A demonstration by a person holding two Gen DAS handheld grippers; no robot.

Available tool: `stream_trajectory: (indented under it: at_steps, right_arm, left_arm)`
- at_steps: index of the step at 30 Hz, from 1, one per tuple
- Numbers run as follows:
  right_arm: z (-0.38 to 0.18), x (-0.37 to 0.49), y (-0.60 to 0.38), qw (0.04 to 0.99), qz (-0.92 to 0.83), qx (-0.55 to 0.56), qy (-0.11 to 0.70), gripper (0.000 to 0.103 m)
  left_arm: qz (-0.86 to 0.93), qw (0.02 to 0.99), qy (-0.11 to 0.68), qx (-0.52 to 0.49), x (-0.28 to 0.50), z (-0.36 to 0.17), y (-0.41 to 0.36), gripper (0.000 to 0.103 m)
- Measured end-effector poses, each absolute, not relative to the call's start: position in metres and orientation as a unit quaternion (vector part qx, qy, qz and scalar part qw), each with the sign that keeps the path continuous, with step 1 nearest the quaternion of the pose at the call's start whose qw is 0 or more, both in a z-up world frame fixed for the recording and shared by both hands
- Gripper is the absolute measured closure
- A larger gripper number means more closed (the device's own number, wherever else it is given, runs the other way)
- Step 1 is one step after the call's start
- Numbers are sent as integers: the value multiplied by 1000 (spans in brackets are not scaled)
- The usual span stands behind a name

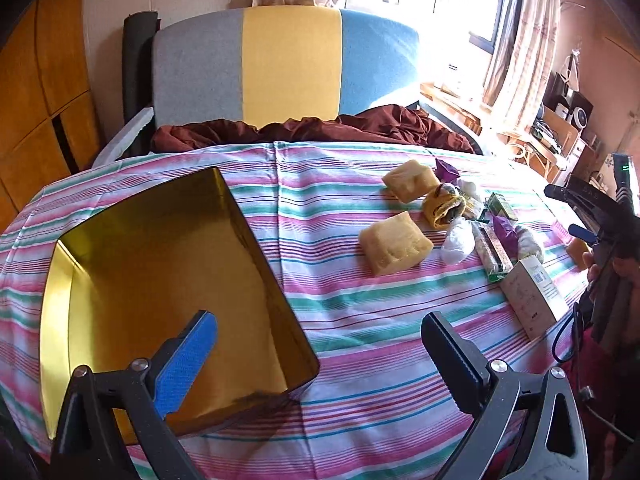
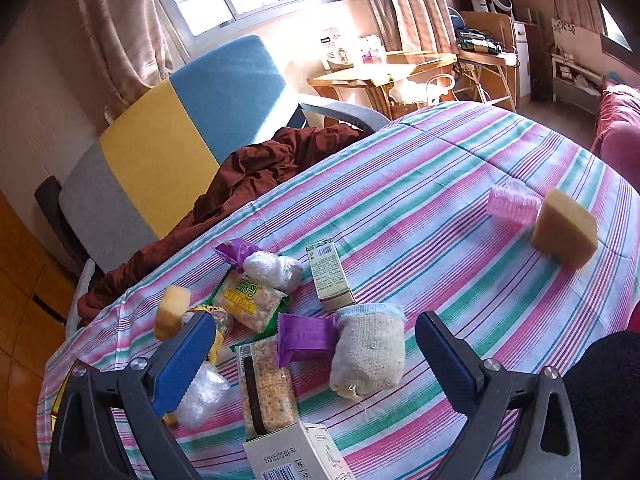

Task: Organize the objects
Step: 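Move the left tool toward the yellow sponge beside the gold tray, then close the left gripper on the yellow sponge and lift it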

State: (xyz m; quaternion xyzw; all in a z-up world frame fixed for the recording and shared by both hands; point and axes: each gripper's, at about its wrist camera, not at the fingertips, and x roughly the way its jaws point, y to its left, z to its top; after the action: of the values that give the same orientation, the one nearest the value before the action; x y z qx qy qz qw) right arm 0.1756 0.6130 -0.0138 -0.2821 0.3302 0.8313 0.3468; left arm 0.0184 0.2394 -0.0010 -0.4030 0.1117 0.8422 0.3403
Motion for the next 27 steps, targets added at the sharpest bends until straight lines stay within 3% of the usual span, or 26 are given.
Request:
stream_trajectory:
  at_steps: [12,24,26,27]
  right_arm:
    - [-9,168,606,317,848,-274,324,1]
    - [-11,170,611,309,846,-269,341,1]
    - [-12,170,612,308,846,-270,343,1]
    - [-12,170,612,307,845,-270,344,1]
  left_arm:
    - [813,340,121,-457,-16,-28,346,0]
    - [808,305,103,-493,-58,-70,401,0]
    - [804,311,101,-498,-59,-77,405,2]
    - [804,310,99,-498,-60,-80,405,8]
